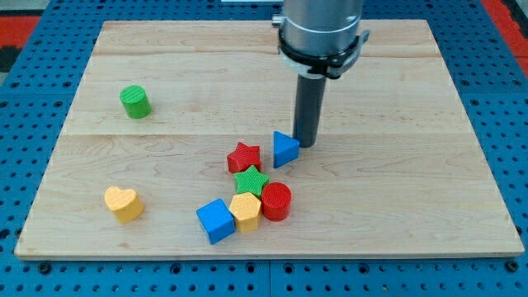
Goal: Place the blue triangle towards right of red star
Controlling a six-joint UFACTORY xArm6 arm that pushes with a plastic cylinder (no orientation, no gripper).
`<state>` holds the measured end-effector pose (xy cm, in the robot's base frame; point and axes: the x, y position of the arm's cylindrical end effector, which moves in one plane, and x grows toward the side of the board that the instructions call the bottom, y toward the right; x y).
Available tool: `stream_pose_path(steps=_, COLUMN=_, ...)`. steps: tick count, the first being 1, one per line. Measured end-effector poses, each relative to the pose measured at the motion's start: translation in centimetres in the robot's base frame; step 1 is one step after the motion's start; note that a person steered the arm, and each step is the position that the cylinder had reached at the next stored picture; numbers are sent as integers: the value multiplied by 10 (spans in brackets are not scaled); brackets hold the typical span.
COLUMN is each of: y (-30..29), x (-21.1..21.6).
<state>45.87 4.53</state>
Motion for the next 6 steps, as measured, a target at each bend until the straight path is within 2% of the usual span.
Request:
stream_pose_path(steps=3, y=-14, x=-1)
stream_pose_path(steps=4, y=-11, x=-15)
stream_pose_path(steps=5, y=-14, x=-84)
stream_pose_path(steps=6, y=-67, x=-157)
